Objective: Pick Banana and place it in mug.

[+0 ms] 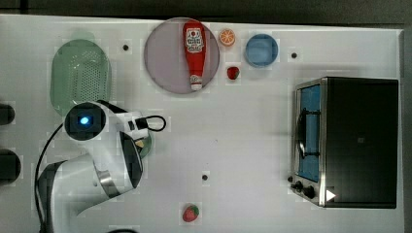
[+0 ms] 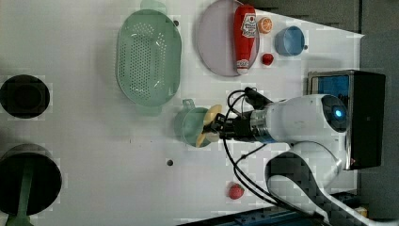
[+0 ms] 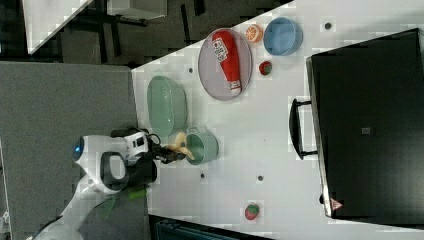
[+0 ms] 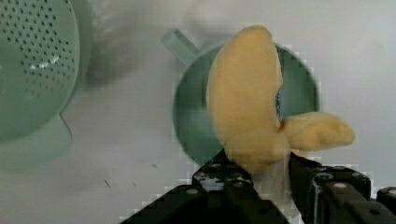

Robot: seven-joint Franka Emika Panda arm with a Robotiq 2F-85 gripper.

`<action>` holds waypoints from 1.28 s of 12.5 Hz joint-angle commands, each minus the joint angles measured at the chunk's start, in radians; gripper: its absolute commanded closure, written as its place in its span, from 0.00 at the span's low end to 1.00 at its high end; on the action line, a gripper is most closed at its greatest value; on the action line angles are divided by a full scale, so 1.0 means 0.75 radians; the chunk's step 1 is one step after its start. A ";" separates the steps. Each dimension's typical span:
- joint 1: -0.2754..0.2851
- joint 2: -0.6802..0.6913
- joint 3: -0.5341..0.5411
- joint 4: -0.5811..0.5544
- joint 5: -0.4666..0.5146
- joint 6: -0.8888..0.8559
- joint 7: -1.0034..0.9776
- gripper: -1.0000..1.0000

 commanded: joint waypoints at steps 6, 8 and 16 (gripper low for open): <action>0.003 -0.039 0.017 -0.061 -0.086 0.111 0.276 0.06; 0.002 -0.046 0.017 -0.059 -0.084 0.145 0.277 0.00; -0.044 -0.452 -0.170 0.057 -0.080 -0.181 0.210 0.00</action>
